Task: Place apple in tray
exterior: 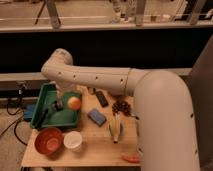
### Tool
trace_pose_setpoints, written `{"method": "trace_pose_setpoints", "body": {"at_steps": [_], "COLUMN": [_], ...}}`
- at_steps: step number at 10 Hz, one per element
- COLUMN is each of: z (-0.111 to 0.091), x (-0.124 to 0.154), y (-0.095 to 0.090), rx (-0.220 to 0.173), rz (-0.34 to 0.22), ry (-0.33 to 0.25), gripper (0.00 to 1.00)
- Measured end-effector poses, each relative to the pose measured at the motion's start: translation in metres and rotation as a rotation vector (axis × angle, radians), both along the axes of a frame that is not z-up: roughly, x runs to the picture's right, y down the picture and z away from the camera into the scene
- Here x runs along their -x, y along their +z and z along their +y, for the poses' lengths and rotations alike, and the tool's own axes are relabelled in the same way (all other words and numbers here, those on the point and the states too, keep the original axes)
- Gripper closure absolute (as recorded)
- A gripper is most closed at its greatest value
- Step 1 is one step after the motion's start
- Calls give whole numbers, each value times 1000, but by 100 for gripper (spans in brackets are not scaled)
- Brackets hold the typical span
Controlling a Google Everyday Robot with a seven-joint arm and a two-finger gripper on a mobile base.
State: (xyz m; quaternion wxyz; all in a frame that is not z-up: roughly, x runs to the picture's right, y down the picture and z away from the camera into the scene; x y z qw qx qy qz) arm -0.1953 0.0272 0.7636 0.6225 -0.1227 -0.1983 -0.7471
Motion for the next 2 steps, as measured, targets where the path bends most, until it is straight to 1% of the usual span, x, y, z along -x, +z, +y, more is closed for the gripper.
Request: {"method": "trace_pose_setpoints", "body": {"at_steps": [2], "z": [-1], "x": [10], "y": [4], "rx": [-5], "rz": [-13], "ry": [-2], "gripper": [20]}}
